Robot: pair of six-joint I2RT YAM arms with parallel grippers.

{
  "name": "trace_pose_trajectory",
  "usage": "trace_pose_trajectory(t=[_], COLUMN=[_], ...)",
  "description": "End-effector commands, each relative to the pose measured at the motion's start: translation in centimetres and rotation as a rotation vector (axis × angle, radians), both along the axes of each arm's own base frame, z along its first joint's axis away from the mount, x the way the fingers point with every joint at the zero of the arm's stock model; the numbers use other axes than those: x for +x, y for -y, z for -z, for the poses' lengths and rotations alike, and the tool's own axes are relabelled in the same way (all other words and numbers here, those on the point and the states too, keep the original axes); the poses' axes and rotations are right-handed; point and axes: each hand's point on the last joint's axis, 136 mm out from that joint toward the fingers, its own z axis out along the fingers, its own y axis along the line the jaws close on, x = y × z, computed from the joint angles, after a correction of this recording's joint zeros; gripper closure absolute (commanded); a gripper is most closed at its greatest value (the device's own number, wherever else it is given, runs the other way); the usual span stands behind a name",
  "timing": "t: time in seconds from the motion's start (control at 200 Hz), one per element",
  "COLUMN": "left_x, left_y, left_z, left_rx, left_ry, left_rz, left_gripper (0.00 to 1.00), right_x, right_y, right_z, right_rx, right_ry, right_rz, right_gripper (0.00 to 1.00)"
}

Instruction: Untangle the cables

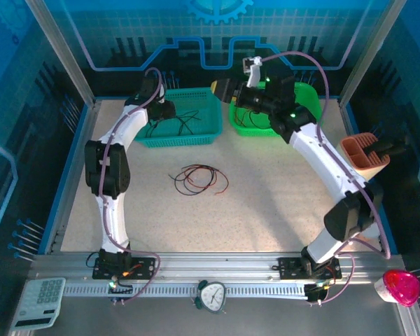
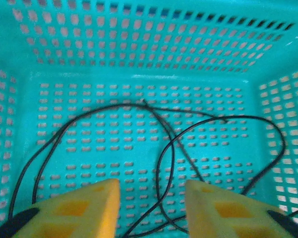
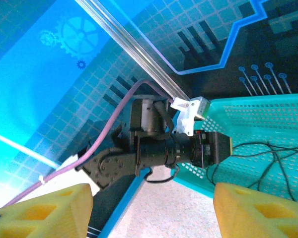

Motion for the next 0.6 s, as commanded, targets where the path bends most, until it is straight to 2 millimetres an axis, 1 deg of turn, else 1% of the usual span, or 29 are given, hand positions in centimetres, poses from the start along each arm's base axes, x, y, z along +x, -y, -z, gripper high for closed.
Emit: trace_pose_trajectory(t=[0.0, 0.12, 0.26, 0.325, 0.395, 0.48, 0.595], left_x=[-2.0, -2.3, -2.3, -2.2, -2.2, -2.3, -2.3], left_y=[-1.9, -2.7, -3.0, -3.2, -3.5, -3.8, -5.0], left_z=[0.9, -0.4, -2.2, -2.9, -3.3, -3.4, -3.5], left_rx=[0.083, 0.114, 0.119, 0.120, 0.121, 0.128, 0.127], left_ry=[-0.130, -0.125, -0.094, -0.079, -0.073, -0.073, -0.075], left_rz=[-0.047, -0.077, -0.082, -0.084, -0.089, -0.095, -0.123], left_gripper=[0.46, 0.29, 0.17, 0.15, 0.12, 0.10, 0.10], right_x=[-1.8, -3.1, -4.1, -4.3, -4.6, -4.9, -4.9], right_y=[1.0, 1.8, 2.5, 2.7, 2.7, 2.5, 1.9], right_z=[0.4, 1.9, 3.6, 4.3, 4.9, 5.4, 6.4], right_rx=[-0.095, -0.155, -0.188, -0.195, -0.199, -0.214, -0.247], right_ry=[0.049, 0.045, 0.026, 0.014, 0.003, -0.001, -0.014], right_rz=[0.033, 0.049, 0.068, 0.069, 0.066, 0.061, 0.046], right_gripper=[0.33, 0.33, 0.33, 0.33, 0.33, 0.33, 0.33])
